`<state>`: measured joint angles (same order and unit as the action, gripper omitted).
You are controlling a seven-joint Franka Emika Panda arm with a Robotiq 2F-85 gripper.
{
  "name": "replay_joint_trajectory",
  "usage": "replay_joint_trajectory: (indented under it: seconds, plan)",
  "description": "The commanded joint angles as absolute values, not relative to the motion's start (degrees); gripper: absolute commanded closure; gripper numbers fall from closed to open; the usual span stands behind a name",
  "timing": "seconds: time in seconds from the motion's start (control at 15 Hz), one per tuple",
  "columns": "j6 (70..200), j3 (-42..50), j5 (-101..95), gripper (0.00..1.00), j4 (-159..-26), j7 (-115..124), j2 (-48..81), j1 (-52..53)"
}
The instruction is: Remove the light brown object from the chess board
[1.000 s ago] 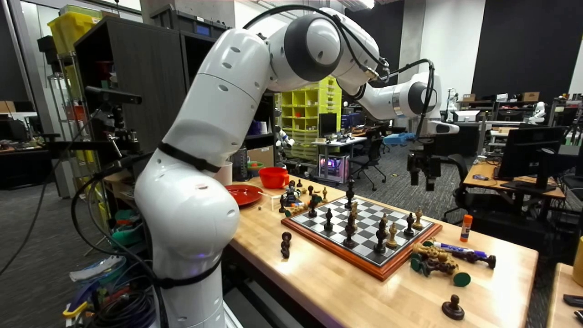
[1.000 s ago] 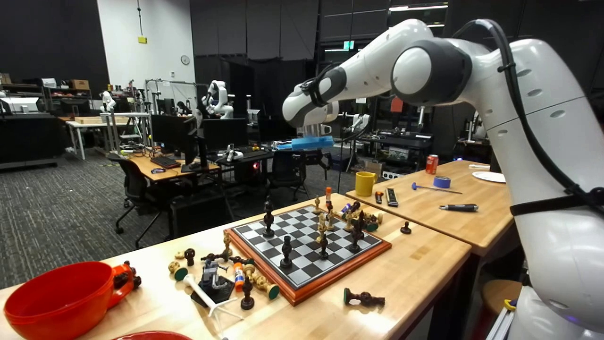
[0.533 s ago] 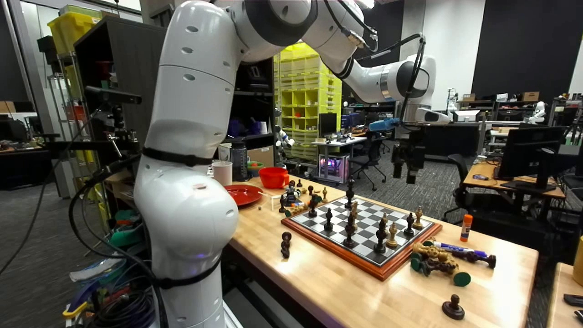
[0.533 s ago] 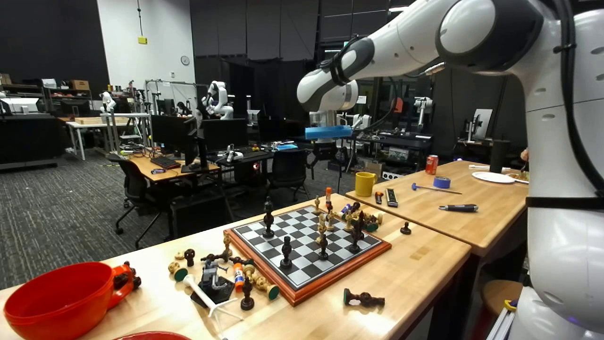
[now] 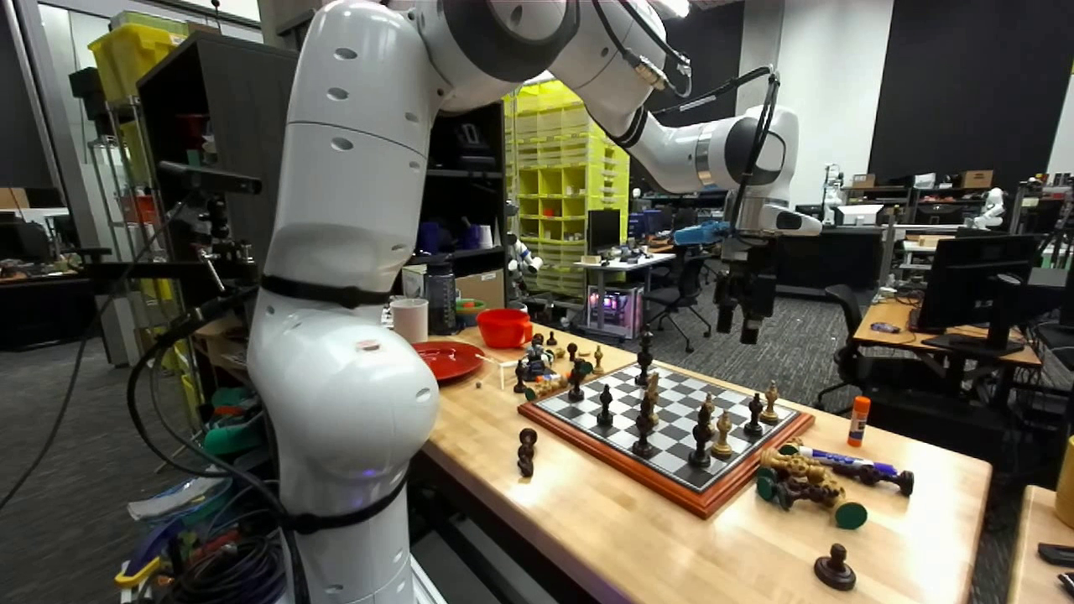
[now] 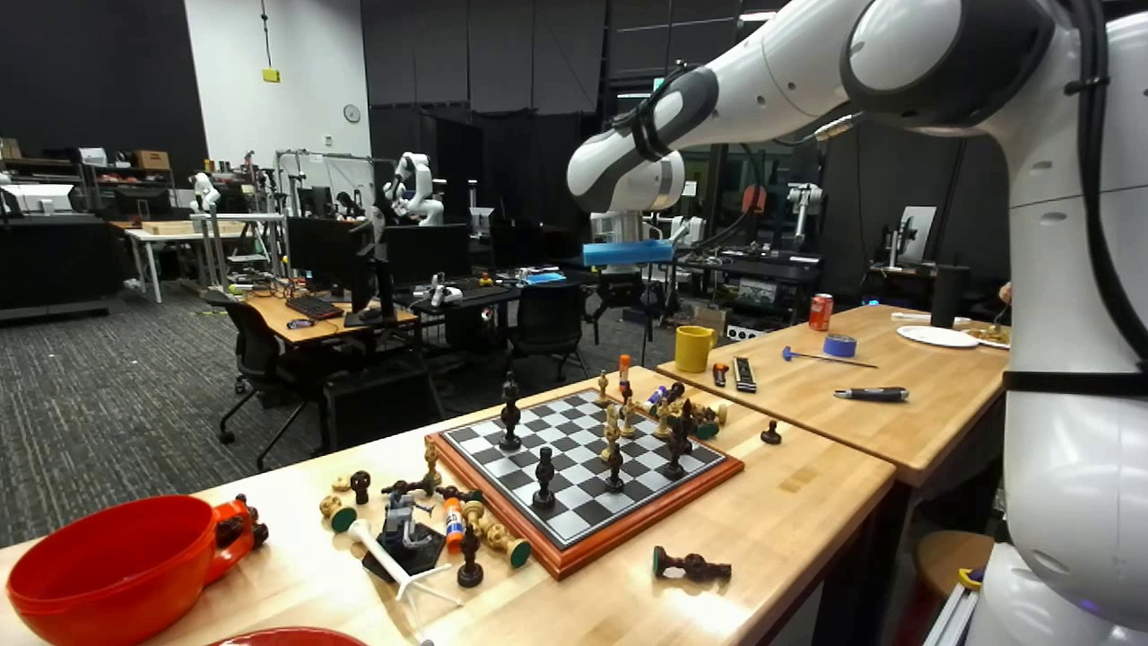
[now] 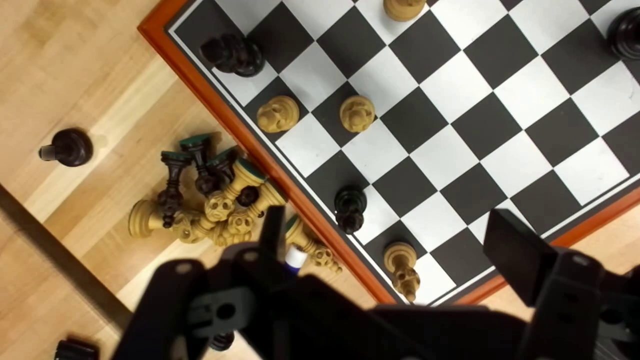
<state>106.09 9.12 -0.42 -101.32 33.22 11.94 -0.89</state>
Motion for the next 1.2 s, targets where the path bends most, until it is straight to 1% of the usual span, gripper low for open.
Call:
replay_joint_trajectory:
  seconds: [0.0,0.6,1.13]
  plan:
    - [106.1,8.3,-0.9,0.0,-101.5,33.9,11.9,-1.5]
    - [108.0,8.4,-1.4,0.0,-105.8,39.5,10.7,-1.2]
    - [115.6,7.6,0.7,0.0,-110.5,41.3,11.0,-1.3]
